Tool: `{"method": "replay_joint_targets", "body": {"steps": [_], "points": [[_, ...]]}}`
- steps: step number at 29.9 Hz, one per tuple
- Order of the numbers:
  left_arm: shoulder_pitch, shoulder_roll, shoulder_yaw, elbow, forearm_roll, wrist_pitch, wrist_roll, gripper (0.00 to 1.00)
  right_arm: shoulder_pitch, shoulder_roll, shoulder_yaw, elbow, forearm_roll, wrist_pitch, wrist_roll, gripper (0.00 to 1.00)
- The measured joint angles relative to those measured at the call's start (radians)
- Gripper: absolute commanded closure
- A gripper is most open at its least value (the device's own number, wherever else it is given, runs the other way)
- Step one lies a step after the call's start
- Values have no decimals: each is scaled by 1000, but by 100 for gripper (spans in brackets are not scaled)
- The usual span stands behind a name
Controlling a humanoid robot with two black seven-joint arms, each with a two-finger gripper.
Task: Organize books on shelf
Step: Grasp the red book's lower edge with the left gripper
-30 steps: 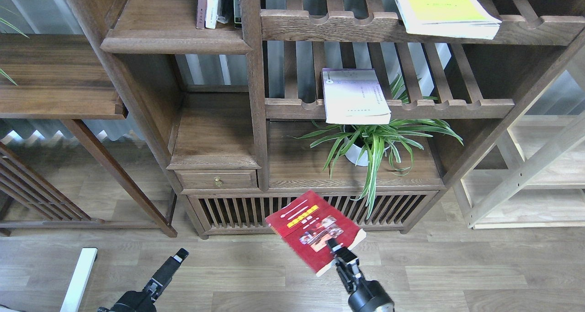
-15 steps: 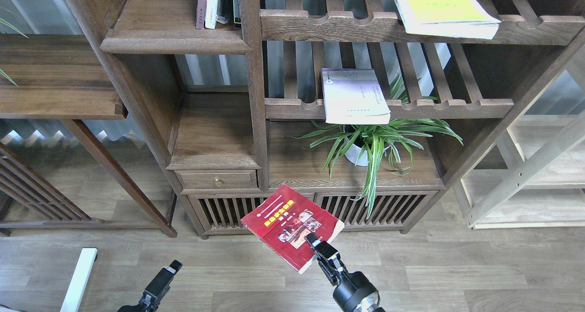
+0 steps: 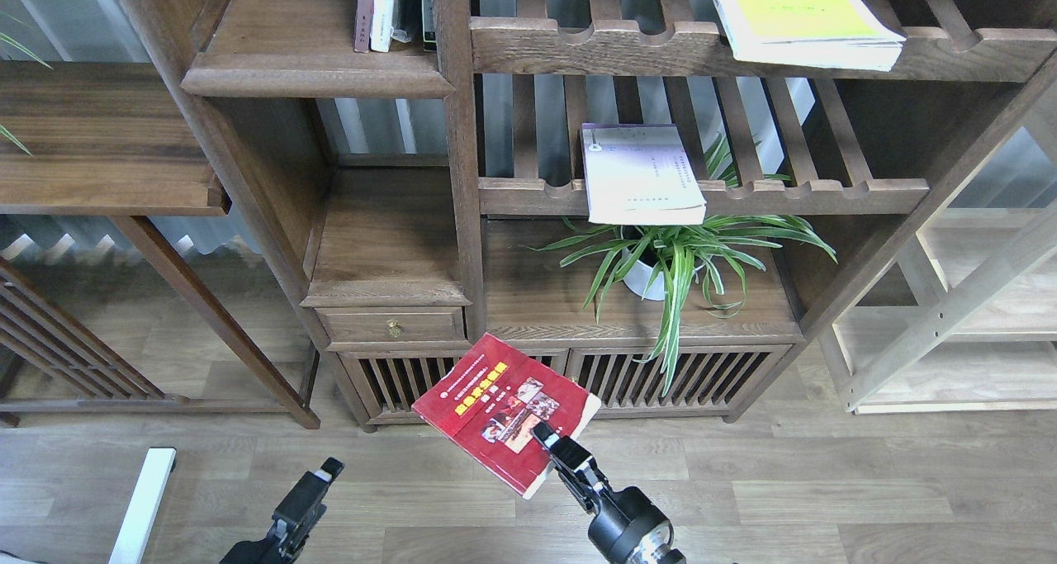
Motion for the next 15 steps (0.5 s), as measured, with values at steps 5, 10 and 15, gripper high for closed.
{"method": "replay_joint_targets", "body": {"steps": [5,10,15], "points": [[-57,-19,43,0,-30,0,0,4,4,0,-36,0,7,0,3,95],[-118,-76,75,0,-52,0,0,5,17,0,-59,1,11,0,4,95],[-170,-140,116,3,-65,0,0,5,23,0,-61,3,14,0,6,95]]}}
